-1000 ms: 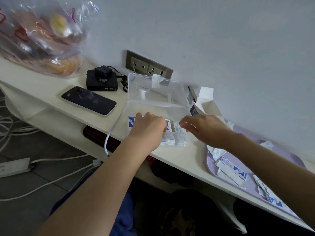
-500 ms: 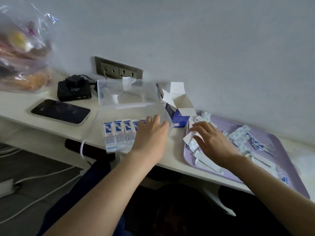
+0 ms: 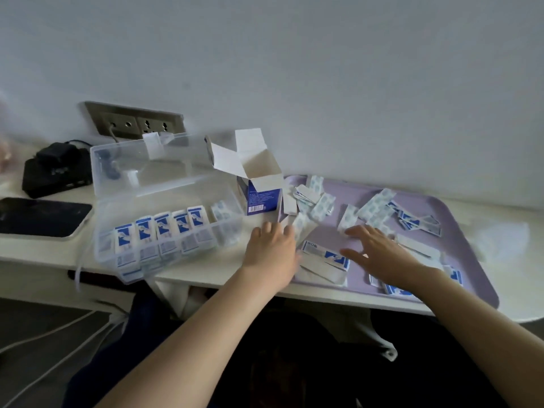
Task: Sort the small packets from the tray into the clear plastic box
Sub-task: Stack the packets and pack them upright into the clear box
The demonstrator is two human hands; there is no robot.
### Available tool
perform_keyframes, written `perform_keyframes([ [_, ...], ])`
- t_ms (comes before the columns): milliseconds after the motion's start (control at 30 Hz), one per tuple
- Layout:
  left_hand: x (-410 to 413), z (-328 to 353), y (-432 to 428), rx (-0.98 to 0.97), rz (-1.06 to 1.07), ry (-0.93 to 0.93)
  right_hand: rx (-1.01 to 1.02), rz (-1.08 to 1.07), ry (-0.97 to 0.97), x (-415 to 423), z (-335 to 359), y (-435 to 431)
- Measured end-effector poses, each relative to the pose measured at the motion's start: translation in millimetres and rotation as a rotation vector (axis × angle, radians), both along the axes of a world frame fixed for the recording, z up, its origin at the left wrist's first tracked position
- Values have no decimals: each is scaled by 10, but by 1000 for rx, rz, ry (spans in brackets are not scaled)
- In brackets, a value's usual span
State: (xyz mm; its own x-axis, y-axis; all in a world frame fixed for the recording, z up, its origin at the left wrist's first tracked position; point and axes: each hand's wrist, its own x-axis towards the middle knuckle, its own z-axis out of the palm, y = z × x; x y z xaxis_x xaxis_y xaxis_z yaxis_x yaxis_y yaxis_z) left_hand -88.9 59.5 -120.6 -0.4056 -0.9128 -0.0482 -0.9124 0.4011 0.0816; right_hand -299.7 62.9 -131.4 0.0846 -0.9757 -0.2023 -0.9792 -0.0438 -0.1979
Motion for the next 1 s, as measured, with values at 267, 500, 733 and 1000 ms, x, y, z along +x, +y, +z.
perform_keyframes([
  [267, -186, -156, -166, -36, 97, -38, -22, 211, 48, 301, -42, 165],
  [500, -285, -262, -234, -69, 232, -90, 87, 125, -122, 392, -3, 115],
  [733, -377, -270, -259, -40, 280, -31, 102, 129, -102, 388, 18, 115],
  [1000, -326, -173, -307, -104, 253, 55, 134, 113, -139, 335, 99, 150],
])
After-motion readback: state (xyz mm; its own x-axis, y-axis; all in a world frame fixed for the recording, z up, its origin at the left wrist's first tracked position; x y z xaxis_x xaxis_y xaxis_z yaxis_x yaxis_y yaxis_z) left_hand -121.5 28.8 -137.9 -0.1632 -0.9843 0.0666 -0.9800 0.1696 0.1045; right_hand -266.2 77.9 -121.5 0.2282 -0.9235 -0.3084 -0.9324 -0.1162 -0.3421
